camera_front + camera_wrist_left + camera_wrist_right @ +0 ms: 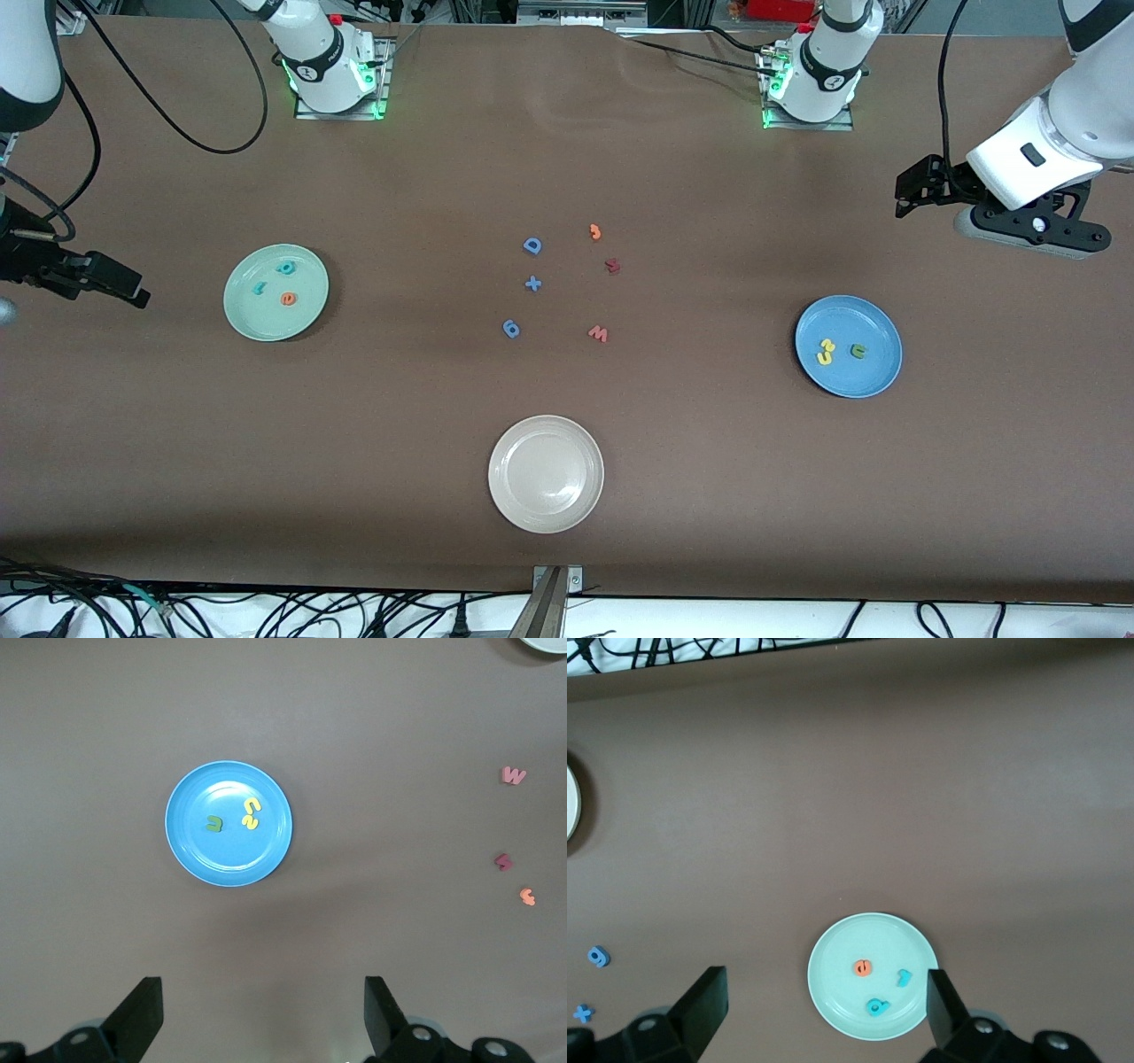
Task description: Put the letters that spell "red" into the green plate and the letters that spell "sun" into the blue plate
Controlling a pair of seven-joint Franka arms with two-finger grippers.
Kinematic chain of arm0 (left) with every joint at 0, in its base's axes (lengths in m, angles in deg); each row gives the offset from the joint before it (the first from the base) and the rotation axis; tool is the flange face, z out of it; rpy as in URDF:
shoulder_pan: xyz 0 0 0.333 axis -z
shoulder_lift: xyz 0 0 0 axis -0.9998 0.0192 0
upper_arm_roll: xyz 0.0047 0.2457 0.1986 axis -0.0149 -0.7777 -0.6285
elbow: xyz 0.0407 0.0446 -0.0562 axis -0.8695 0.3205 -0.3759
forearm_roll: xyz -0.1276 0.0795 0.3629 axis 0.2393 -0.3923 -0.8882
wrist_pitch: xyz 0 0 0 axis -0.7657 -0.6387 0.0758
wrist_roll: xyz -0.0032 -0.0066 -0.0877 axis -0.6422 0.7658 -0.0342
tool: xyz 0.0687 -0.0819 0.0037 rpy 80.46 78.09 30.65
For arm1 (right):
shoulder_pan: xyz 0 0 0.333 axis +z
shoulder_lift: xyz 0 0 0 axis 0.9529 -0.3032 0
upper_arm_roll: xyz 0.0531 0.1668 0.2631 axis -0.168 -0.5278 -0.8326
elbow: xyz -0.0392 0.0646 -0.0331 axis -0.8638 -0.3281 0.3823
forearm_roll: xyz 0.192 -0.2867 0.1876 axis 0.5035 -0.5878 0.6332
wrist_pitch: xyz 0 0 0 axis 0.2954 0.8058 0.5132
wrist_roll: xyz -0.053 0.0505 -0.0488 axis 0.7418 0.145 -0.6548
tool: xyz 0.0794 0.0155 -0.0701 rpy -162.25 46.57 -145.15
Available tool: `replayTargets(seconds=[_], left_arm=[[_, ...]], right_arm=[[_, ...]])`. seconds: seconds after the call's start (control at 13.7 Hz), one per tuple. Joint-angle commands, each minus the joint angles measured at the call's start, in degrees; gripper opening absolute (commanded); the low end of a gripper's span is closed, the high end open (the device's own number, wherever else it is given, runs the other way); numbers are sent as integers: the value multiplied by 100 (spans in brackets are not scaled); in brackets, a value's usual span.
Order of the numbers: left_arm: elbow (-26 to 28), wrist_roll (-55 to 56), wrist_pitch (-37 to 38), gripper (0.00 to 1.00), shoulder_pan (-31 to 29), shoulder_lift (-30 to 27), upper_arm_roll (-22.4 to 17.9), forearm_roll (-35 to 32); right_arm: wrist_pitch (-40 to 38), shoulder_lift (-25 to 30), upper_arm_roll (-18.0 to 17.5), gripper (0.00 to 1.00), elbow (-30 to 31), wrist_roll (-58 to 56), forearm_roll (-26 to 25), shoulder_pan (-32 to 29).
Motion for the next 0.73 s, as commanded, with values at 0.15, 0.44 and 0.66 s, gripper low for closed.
replayTargets(seconds=[0.15, 0.44, 0.66], left_arm=[[-108, -73, 105, 100, 6, 4, 5, -97], [-108, -73, 114, 100, 6, 4, 5, -97], [-108, -82, 114, 100, 6, 4, 5, -97]], right_arm=[[-2, 255, -306, 99, -93, -86, -162, -297], [-827, 272, -9, 99, -568, -60, -136, -18], [-1005, 430, 292, 99, -507, -33, -180, 230]])
